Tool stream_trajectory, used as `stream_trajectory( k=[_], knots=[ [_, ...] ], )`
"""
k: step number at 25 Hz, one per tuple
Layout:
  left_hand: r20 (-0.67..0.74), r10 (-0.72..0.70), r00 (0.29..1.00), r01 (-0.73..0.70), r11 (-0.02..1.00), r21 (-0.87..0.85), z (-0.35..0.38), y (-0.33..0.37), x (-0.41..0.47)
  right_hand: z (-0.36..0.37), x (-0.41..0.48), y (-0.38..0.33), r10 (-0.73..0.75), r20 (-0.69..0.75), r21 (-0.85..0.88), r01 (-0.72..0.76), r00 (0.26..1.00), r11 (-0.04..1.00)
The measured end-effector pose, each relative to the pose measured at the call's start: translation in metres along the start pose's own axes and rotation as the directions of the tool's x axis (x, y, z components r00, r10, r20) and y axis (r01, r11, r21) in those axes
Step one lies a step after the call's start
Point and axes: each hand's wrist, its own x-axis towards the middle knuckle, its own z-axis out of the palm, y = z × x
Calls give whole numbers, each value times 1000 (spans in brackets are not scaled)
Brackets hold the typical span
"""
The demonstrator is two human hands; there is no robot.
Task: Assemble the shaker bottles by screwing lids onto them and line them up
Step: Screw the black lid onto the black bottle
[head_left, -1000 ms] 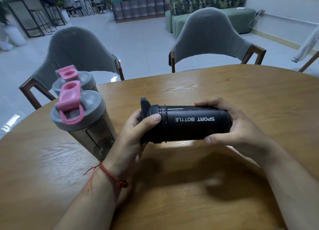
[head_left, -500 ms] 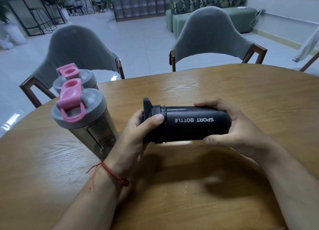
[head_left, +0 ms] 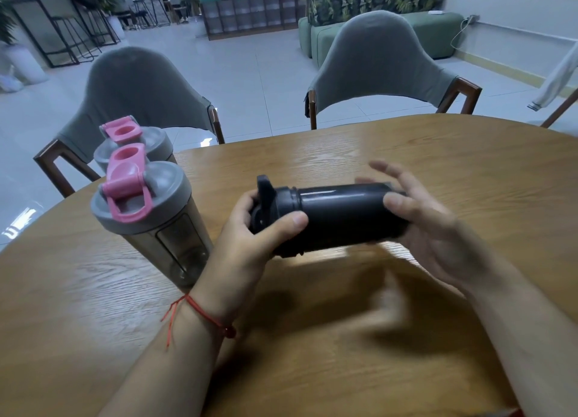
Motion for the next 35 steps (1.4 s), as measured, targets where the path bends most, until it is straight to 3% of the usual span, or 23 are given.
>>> stream_trajectory(
  k=[2, 4, 6, 8, 10, 14, 16, 19, 20, 23, 26, 28, 31, 32, 33, 35],
  knots=[
    [-22, -102, 995, 98, 987, -129, -1, 2, 4, -3, 0, -1, -100, 10, -76, 100, 995, 992],
    [-6, -72, 997, 72, 993, -95, -4, 4, 3, -3, 1, -1, -102, 11, -94, 103, 995, 990],
    [-13, 55, 998, -54, 995, 80, -8, 6, 0, 2, 2, -2, 2, -60, -106, -9, 998, 994],
    [14, 83, 996, -84, 985, 152, -13, 3, -1, 9, 1, 0, 133, -71, -196, -145, 989, 970],
    [2, -2, 1000, 2, 999, 37, -15, 2, 3, 10, 0, 7, 124, -28, -201, -127, 992, 971],
    [-69, -181, 981, 169, 973, -157, -10, 5, 4, 7, 2, 5, -48, -1, -191, 47, 999, 980],
    [-46, -120, 992, 113, 985, -130, -7, 7, 3, 3, 5, 6, -64, -48, -197, 53, 997, 979],
    [-13, 67, 998, -65, 993, 99, -9, 4, 0, 4, 4, 7, 101, -59, -145, -109, 993, 983],
    [-5, 71, 997, -70, 991, 118, -9, 3, 0, 3, 3, 9, 126, -66, -127, -133, 990, 983],
    [-66, -121, 990, 113, 987, -116, -3, 6, 1, 4, 2, 7, 21, -37, -37, -22, 999, 999],
    [-70, -246, 967, 229, 956, -185, -1, 11, 3, 3, 1, 6, -71, 13, -217, 73, 997, 974],
    [-52, -159, 986, 152, 981, -123, -2, 13, 0, 5, 3, 7, -99, -34, -211, 89, 995, 973],
    [-33, 167, 985, -157, 967, 202, -2, 6, -6, 9, 3, 6, 42, -90, -131, -54, 995, 990],
    [-28, 209, 978, -195, 946, 258, 0, 3, -6, 9, 3, 7, 65, -97, -119, -76, 993, 990],
    [-34, 196, 980, -184, 957, 223, 2, 3, -6, 8, 3, 8, 48, -118, -97, -60, 992, 993],
    [-70, 29, 997, -28, 1000, 9, 8, 5, -4, 6, 4, 10, -58, -134, -61, 50, 989, 997]
  ],
)
